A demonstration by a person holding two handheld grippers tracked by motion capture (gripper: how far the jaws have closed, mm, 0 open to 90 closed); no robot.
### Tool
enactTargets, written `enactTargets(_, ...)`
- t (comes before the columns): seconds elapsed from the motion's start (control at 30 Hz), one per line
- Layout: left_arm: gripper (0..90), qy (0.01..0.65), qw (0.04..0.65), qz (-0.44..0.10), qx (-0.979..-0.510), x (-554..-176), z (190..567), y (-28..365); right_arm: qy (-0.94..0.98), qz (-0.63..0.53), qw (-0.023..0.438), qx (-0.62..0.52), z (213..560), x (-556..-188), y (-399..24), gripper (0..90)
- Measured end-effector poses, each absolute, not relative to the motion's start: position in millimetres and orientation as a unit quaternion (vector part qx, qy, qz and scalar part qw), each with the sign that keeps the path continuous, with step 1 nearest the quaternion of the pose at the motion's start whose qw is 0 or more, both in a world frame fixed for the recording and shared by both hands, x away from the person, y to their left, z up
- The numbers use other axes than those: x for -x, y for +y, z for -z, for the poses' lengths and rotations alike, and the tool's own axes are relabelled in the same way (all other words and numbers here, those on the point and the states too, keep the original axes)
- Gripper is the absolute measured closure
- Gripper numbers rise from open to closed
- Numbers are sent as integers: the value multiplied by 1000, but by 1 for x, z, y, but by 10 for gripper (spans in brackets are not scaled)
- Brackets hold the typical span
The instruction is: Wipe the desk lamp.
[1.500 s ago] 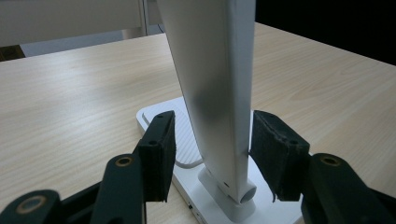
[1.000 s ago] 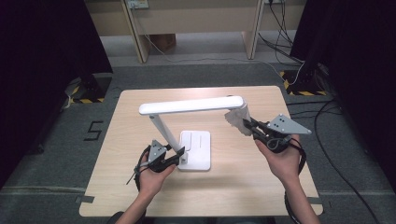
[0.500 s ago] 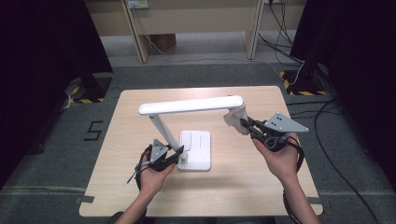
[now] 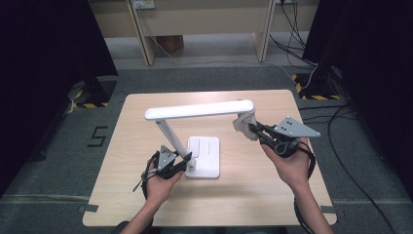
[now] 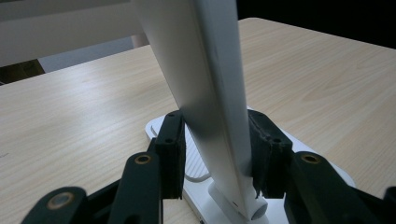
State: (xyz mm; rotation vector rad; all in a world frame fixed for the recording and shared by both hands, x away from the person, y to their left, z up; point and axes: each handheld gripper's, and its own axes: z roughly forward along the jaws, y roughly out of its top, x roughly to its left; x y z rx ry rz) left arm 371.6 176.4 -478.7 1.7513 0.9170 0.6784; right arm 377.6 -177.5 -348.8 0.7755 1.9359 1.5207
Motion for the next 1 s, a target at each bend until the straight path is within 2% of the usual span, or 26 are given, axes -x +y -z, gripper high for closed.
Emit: enactTargets(1.0,607,380,496,-287,-726,-371,479,175,714,-584,272,-274,339,-379,-164,839)
